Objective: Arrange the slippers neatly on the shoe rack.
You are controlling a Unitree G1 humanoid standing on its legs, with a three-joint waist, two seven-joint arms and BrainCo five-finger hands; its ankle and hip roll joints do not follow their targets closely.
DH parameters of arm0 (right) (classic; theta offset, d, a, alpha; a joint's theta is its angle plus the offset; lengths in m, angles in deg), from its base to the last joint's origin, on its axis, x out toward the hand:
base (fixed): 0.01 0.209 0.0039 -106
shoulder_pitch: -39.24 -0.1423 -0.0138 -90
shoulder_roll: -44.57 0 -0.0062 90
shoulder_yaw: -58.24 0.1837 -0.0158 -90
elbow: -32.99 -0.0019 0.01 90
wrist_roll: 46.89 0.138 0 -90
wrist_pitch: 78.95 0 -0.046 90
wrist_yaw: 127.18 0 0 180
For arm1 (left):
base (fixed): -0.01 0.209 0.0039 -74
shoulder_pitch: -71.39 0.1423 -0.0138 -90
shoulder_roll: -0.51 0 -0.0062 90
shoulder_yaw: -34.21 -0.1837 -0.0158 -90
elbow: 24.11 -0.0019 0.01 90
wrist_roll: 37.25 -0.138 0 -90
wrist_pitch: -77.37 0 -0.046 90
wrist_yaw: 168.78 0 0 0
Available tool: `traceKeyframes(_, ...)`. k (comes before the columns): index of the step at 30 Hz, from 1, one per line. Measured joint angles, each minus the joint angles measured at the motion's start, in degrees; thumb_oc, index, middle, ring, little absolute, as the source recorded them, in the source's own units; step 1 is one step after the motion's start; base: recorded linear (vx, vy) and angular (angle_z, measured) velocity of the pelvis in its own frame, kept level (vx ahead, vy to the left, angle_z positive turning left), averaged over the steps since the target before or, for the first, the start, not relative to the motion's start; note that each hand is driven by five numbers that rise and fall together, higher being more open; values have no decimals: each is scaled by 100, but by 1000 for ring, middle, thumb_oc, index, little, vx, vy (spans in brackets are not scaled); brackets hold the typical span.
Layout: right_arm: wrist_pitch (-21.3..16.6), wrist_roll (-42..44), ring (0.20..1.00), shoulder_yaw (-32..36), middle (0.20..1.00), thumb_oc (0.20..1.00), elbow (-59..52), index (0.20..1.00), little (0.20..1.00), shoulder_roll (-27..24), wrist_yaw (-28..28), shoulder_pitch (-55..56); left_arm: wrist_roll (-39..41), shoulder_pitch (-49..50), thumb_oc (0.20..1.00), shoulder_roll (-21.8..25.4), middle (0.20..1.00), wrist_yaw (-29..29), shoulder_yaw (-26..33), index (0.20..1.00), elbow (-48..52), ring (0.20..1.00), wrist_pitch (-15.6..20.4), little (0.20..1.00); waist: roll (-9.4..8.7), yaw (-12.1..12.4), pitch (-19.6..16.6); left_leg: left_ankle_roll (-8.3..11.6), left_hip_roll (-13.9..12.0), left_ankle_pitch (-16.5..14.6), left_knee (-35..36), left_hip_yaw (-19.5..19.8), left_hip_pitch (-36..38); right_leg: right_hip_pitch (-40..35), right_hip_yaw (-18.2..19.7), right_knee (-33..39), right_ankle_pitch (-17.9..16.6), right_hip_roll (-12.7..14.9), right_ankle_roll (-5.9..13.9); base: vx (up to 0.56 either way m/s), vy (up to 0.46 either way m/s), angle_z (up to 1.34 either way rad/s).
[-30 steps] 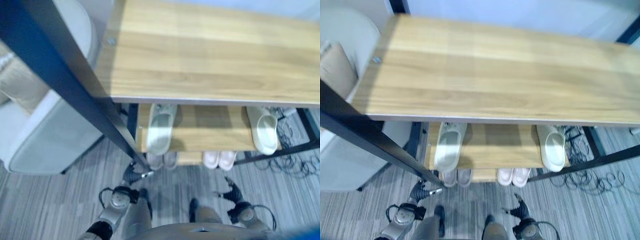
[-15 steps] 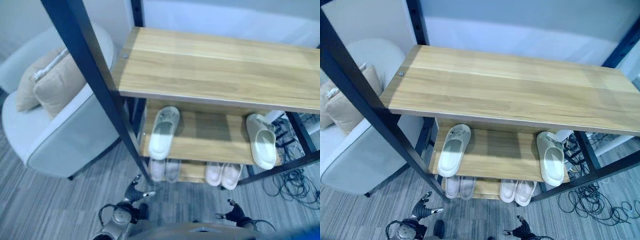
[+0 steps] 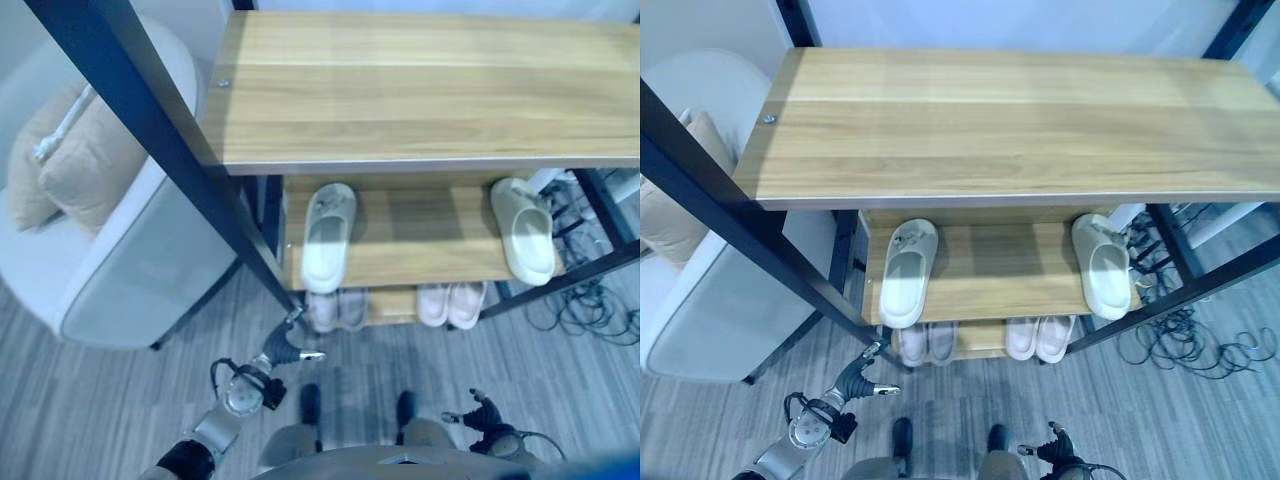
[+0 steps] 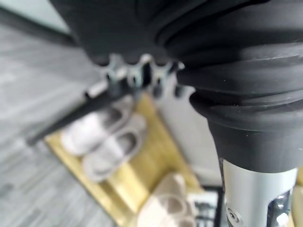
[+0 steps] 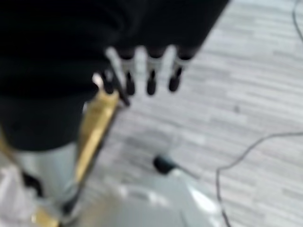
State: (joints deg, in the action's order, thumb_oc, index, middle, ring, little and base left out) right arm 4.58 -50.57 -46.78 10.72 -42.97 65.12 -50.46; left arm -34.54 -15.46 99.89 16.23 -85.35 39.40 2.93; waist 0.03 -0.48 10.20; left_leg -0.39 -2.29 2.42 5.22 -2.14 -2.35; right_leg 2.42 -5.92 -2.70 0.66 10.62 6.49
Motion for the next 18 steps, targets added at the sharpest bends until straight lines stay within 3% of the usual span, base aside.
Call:
traceKeyframes(2, 57, -42, 1000, -44, 1000, 1000, 52, 1000, 1000, 6, -66, 15, 2, 215, 1000, 217, 1000, -160, -9, 1000, 568, 1000, 26, 1000, -59, 53, -64, 138, 57, 20, 4, 131, 39, -398, 64, 692, 52, -46, 24, -32, -159, 23)
traceKeyframes(3, 72, -69, 1000, -65, 1000, 1000, 79, 1000, 1000, -55, -70, -43, 10, 257, 1000, 167, 1000, -230, -4, 1000, 627, 1000, 49, 1000, 9, 107, -93, 181, 9, 59, 9, 135, 53, -493, 63, 812, -41, -111, -3, -34, -197, 2)
traceKeyframes(6, 71, -130, 1000, -125, 1000, 1000, -86, 1000, 1000, -200, -84, -38, 93, 537, 1000, 296, 1000, -548, -23, 1000, 1425, 1000, 37, 1000, 110, 79, -159, 261, -223, 93, 9, 131, 179, -606, 97, 840, -20, -331, -37, -39, -162, -8)
traceKeyframes(12, 102, -252, 1000, -198, 1000, 1000, -115, 1000, 1000, -291, -112, -61, 104, 299, 1000, 611, 1000, -1026, -225, 1000, 1839, 1000, 74, 1000, -8, 22, -381, 491, -510, 184, -11, 296, 128, -632, -6, 843, 18, -682, -200, -152, -159, 9)
traceKeyframes(16, 110, -273, 1000, -236, 1000, 1000, -27, 1000, 1000, -381, -114, -45, 88, 219, 1000, 606, 1000, -1145, -442, 1000, 1836, 1000, 22, 1000, 19, 19, -348, 619, -541, 272, -184, 450, -166, -488, -178, 845, 4, -712, -409, -181, 11, 22)
traceKeyframes(17, 106, -271, 1000, -217, 1000, 1000, -29, 1000, 1000, -405, -120, -6, 41, 217, 1000, 598, 1000, -1176, -493, 1000, 1857, 1000, -1, 1000, 18, -38, -351, 605, -467, 202, -254, 378, -184, -504, -292, 845, -21, -636, -461, -113, 63, 28)
traceKeyframes(18, 107, -271, 1000, -207, 1000, 1000, -30, 1000, 1000, -476, -129, 11, 8, 225, 1000, 581, 1000, -1219, -506, 1000, 1936, 1000, 7, 1000, 51, -78, -358, 494, -357, -11, -468, 270, -283, -525, -298, 841, 11, -540, -363, -47, 145, 15)
